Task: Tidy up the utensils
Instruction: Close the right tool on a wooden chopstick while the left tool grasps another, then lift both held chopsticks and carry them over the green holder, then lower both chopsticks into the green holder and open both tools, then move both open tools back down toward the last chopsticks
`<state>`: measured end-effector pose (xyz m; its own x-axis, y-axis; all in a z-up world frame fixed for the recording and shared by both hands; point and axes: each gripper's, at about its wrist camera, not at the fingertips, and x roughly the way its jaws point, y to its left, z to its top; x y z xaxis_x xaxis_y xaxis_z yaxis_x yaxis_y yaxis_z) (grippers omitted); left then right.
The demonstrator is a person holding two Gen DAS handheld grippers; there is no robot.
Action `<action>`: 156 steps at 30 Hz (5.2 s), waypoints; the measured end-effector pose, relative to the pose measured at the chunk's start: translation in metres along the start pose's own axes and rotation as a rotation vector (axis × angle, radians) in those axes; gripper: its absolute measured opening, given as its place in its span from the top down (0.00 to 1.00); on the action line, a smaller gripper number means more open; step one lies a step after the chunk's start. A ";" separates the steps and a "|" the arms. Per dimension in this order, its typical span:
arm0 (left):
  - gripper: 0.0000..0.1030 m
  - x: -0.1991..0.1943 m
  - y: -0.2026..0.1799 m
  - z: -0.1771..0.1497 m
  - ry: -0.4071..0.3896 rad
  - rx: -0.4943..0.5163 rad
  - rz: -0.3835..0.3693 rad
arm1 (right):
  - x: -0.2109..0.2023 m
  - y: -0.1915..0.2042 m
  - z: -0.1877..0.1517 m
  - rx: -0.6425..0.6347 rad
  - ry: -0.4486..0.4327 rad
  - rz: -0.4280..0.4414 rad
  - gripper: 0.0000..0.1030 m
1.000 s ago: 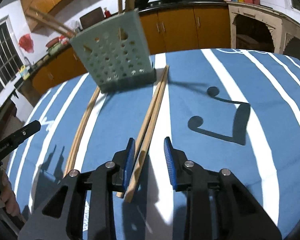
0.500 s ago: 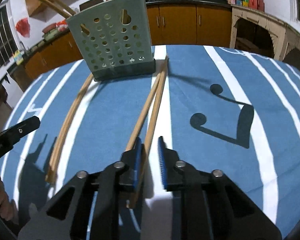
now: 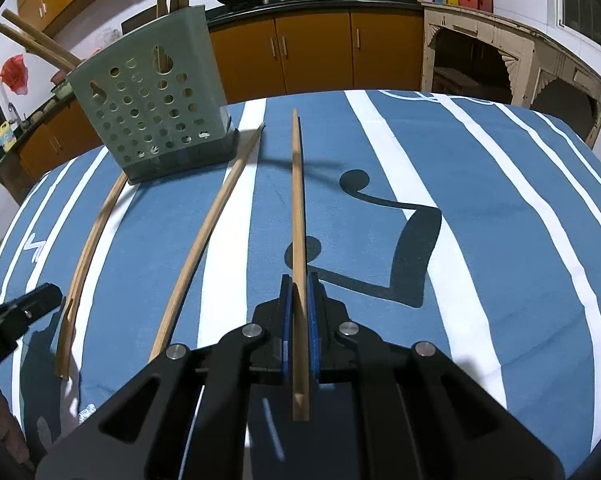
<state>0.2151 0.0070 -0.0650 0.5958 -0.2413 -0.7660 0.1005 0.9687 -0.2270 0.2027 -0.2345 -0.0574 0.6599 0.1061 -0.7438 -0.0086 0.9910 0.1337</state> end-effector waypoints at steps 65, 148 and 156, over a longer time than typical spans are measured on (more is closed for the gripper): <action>0.92 -0.073 0.039 0.004 -0.142 0.050 0.143 | -0.074 -0.041 0.007 0.059 -0.193 0.003 0.92; 0.84 -0.147 -0.061 0.217 -0.667 0.006 0.073 | -0.123 0.054 0.177 -0.036 -0.602 0.236 0.73; 0.80 -0.161 -0.055 0.202 -0.635 -0.005 0.102 | -0.146 0.051 0.164 -0.041 -0.599 0.210 0.72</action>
<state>0.2742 0.0039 0.1920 0.9581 -0.0653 -0.2791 0.0160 0.9843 -0.1755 0.2298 -0.2134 0.1653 0.9467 0.2459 -0.2080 -0.2043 0.9577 0.2025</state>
